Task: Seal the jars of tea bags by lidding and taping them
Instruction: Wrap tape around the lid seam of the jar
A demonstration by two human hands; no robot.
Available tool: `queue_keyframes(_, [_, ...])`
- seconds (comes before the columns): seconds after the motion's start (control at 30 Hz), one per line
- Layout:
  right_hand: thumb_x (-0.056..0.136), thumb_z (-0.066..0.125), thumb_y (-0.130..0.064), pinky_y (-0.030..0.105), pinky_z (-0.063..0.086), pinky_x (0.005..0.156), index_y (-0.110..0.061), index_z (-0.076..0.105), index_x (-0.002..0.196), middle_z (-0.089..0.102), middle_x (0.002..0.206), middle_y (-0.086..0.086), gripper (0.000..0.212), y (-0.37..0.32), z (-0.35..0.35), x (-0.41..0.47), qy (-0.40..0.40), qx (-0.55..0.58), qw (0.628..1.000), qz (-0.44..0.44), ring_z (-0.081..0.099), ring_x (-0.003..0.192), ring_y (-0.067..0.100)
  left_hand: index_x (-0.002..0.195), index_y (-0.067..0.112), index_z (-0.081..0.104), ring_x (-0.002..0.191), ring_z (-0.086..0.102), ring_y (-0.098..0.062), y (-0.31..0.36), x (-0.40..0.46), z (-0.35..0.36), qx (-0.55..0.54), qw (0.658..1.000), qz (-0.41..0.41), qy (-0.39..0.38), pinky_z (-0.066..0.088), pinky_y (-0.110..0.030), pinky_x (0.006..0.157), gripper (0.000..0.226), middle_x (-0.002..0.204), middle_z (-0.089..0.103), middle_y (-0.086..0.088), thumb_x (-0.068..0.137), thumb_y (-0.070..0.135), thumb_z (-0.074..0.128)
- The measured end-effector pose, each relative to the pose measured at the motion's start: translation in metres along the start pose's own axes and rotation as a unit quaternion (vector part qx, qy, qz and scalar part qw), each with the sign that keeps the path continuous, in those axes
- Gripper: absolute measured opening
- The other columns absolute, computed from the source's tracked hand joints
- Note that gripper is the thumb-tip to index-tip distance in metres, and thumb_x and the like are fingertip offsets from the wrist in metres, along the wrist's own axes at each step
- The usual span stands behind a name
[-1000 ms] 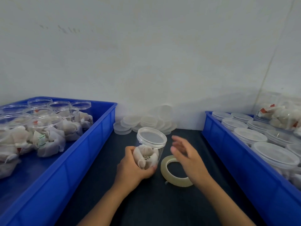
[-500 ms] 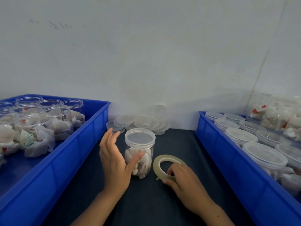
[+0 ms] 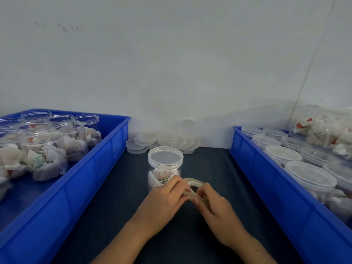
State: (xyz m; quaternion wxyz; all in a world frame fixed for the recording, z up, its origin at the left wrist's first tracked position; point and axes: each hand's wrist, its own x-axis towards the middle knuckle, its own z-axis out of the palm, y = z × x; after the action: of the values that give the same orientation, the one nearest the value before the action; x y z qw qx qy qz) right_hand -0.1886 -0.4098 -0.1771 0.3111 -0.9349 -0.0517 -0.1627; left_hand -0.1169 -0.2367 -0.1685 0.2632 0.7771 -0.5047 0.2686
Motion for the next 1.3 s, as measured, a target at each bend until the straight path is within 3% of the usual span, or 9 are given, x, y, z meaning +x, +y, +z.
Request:
queue_keyframes(0.1, [0.096,0.048,-0.042,0.029,0.05,0.063,-0.041,0.043,0.096,0.058,0.086,-0.01,0.005,0.0,0.0,-0.001,-0.012,-0.004,1.0,-0.009,0.056,0.074,0.009,0.094,0.015,0.062,0.077,0.058,-0.004,-0.002,-0.002,0.002,-0.065,0.997,-0.048,-0.001,0.05,-0.018,0.072,0.01,0.093,0.06,0.008,0.092,0.024,0.06])
queue_keyframes(0.33, [0.096,0.05,-0.032,0.008,0.04,0.069,-0.052,0.033,0.117,0.052,0.103,-0.028,0.034,-0.001,-0.003,0.0,-0.059,-0.028,0.998,-0.01,0.047,0.1,-0.019,0.089,0.009,0.063,0.074,0.062,-0.006,-0.001,-0.003,0.003,-0.135,0.986,-0.102,0.01,0.052,-0.018,0.07,0.008,0.087,0.055,0.014,0.091,0.001,0.062])
queue_keyframes(0.5, [0.097,0.051,-0.03,0.015,0.039,0.068,-0.058,0.033,0.129,0.052,0.094,-0.033,0.047,-0.002,-0.014,0.003,-0.087,0.008,0.996,-0.007,0.052,0.089,-0.007,0.091,0.01,0.063,0.075,0.062,-0.007,-0.002,0.0,-0.003,-0.134,0.986,-0.103,-0.004,0.053,-0.022,0.073,0.006,0.088,0.056,0.012,0.094,0.006,0.059])
queue_keyframes(0.7, [0.099,0.049,-0.032,0.021,0.045,0.088,-0.063,0.042,0.125,0.055,0.119,-0.03,0.041,-0.007,-0.013,0.008,-0.064,0.002,0.998,-0.005,0.052,0.104,-0.008,0.087,0.009,0.063,0.071,0.058,-0.007,0.001,0.002,-0.012,-0.087,0.993,-0.079,0.004,0.051,-0.029,0.07,0.011,0.084,0.057,0.007,0.093,0.001,0.058])
queue_keyframes(0.83, [0.098,0.044,-0.046,0.02,0.044,0.082,-0.064,0.038,0.127,0.05,0.119,-0.032,0.035,-0.005,-0.016,0.01,-0.049,-0.054,0.997,0.031,0.053,0.095,-0.005,0.086,0.012,0.063,0.07,0.057,-0.006,0.003,0.005,-0.017,-0.065,0.997,-0.051,0.008,0.052,-0.03,0.069,0.012,0.081,0.057,0.008,0.09,0.001,0.061])
queue_keyframes(0.97, [0.096,0.053,-0.035,0.026,0.05,0.084,-0.051,0.057,0.107,0.056,0.106,-0.034,0.02,-0.005,-0.017,0.006,-0.014,0.003,0.999,0.044,0.055,0.096,-0.006,0.087,0.014,0.061,0.075,0.059,-0.007,0.0,0.002,-0.018,-0.088,0.994,-0.069,0.018,0.052,-0.028,0.072,0.008,0.085,0.059,0.011,0.09,0.007,0.063])
queue_keyframes(1.1, [0.094,0.056,-0.023,0.036,0.052,0.077,-0.034,0.061,0.085,0.06,0.087,-0.013,0.015,-0.01,-0.014,0.002,0.038,0.044,0.997,0.057,0.057,0.082,0.004,0.104,0.024,0.053,0.084,0.062,-0.008,-0.001,-0.003,-0.02,-0.169,0.98,-0.108,0.0,0.054,-0.022,0.07,0.024,0.091,0.056,0.018,0.085,0.015,0.064])
queue_keyframes(1.2, [0.095,0.055,-0.024,0.033,0.053,0.072,-0.032,0.06,0.083,0.061,0.08,-0.01,0.015,-0.015,-0.015,0.002,0.057,0.041,0.996,0.055,0.058,0.077,0.006,0.115,0.028,0.053,0.081,0.061,-0.004,0.003,-0.003,-0.015,-0.127,0.987,-0.095,-0.024,0.053,-0.023,0.074,0.034,0.095,0.055,0.02,0.086,0.045,0.059])
queue_keyframes(1.3, [0.094,0.055,-0.026,0.022,0.051,0.071,-0.037,0.059,0.083,0.061,0.081,-0.015,0.016,-0.021,-0.017,0.002,0.071,-0.017,0.997,0.009,0.057,0.082,0.001,0.11,0.03,0.059,0.084,0.056,0.003,0.006,-0.001,-0.012,-0.065,0.993,-0.093,-0.037,0.049,-0.025,0.082,0.048,0.1,0.057,0.021,0.083,0.068,0.05])
